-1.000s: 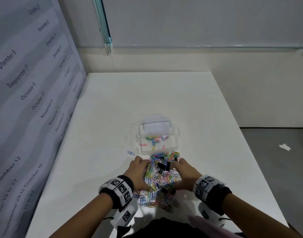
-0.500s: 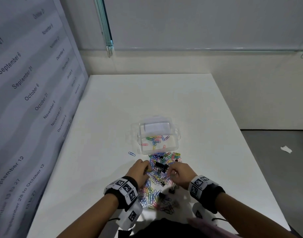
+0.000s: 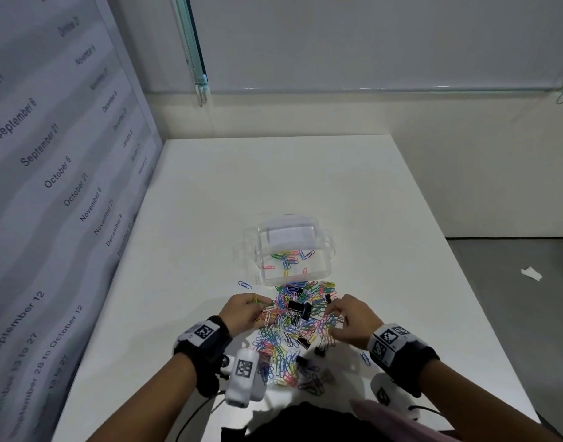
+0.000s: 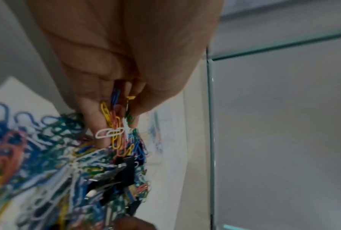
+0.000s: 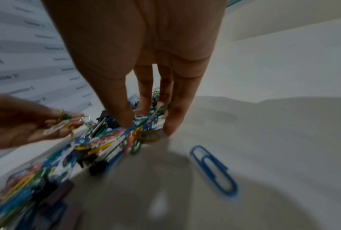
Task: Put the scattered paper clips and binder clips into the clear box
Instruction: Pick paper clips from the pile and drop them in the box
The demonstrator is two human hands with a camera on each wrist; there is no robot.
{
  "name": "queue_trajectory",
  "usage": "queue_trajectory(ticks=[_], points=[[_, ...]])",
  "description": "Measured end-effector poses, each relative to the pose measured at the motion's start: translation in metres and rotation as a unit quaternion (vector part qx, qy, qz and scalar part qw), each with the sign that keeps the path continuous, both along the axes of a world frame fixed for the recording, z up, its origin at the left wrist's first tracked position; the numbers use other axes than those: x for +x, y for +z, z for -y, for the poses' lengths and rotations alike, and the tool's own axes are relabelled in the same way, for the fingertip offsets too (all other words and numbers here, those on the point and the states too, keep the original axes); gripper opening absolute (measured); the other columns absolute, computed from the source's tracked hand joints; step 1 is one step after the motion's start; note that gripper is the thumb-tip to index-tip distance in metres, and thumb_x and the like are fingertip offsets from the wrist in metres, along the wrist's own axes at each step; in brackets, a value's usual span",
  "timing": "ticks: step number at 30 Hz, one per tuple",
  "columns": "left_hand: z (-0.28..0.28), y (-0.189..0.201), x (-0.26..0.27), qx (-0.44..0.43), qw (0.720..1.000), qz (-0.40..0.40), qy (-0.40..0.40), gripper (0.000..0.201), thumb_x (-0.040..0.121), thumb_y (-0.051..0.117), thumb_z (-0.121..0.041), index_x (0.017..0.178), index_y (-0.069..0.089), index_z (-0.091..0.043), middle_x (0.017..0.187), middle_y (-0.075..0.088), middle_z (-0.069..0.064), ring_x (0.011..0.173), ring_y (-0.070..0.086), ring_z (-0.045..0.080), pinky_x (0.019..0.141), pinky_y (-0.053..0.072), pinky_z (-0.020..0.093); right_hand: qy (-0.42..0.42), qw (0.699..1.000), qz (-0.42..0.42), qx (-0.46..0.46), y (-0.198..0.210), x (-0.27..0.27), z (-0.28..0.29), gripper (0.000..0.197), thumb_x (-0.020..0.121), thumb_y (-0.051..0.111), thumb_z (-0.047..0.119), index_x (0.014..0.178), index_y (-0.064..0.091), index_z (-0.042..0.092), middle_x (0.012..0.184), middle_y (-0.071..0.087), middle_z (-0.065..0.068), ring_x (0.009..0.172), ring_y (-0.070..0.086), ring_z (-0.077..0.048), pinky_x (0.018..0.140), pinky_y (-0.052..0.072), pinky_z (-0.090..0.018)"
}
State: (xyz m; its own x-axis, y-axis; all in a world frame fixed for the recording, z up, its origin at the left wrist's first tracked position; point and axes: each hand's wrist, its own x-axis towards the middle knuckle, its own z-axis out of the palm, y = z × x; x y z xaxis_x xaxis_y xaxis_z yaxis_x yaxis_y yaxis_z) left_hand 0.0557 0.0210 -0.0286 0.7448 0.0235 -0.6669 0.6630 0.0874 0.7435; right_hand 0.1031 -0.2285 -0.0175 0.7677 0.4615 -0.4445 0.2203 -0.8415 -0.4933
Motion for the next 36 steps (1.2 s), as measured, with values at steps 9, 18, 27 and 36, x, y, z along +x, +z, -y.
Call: queue_trajectory(ticks=[9, 18, 27, 36], points=[[0.005, 0.025, 0.014, -0.226, 0.968, -0.023, 0.108, 0.023, 0.097, 0.042, -0.011, 0.102, 0.061, -0.001, 0.09, 0.073, 0.016, 0.072, 0.074, 0.022, 0.061, 0.061, 0.024, 0.07, 0.997, -0.019, -0.005, -0.001, -0.007, -0.021, 0.017, 0.079, 0.056, 0.011, 0.074, 0.056, 0.027, 0.074, 0.049, 0.018, 0.084, 0.049, -0.011, 0.073, 0.034, -0.018], [0.004, 0.046, 0.05, -0.283, 0.947, 0.001, 0.149, 0.028, 0.098, 0.037, -0.021, 0.104, 0.056, -0.002, 0.105, 0.061, 0.018, 0.074, 0.073, 0.021, 0.063, 0.061, 0.025, -0.062, 0.996, 0.003, 0.068, 0.041, 0.03, -0.029, 0.011, 0.081, 0.062, 0.006, 0.086, 0.072, 0.009, 0.089, 0.072, -0.006, 0.069, 0.061, -0.01, 0.065, 0.051, -0.018], [0.001, 0.06, 0.061, -0.221, 0.967, 0.003, 0.13, 0.022, 0.096, 0.043, -0.016, 0.116, 0.049, -0.007, 0.11, 0.054, 0.011, 0.089, 0.06, 0.026, 0.07, 0.059, 0.03, -0.149, 0.973, 0.079, 0.157, 0.063, 0.07, -0.054, 0.02, 0.085, 0.054, 0.003, 0.096, 0.07, 0.009, 0.099, 0.072, -0.011, 0.09, 0.068, -0.026, 0.086, 0.052, -0.032], [-0.029, 0.03, 0.029, 0.266, 0.951, 0.063, -0.145, 0.006, 0.087, 0.06, -0.013, 0.093, 0.063, -0.015, 0.094, 0.061, 0.003, 0.085, 0.056, 0.018, 0.073, 0.051, 0.026, 0.005, 0.998, 0.023, 0.05, 0.031, 0.042, -0.046, 0.024, 0.08, 0.051, 0.004, 0.092, 0.071, 0.012, 0.097, 0.07, -0.005, 0.063, 0.052, -0.005, 0.051, 0.038, -0.004]])
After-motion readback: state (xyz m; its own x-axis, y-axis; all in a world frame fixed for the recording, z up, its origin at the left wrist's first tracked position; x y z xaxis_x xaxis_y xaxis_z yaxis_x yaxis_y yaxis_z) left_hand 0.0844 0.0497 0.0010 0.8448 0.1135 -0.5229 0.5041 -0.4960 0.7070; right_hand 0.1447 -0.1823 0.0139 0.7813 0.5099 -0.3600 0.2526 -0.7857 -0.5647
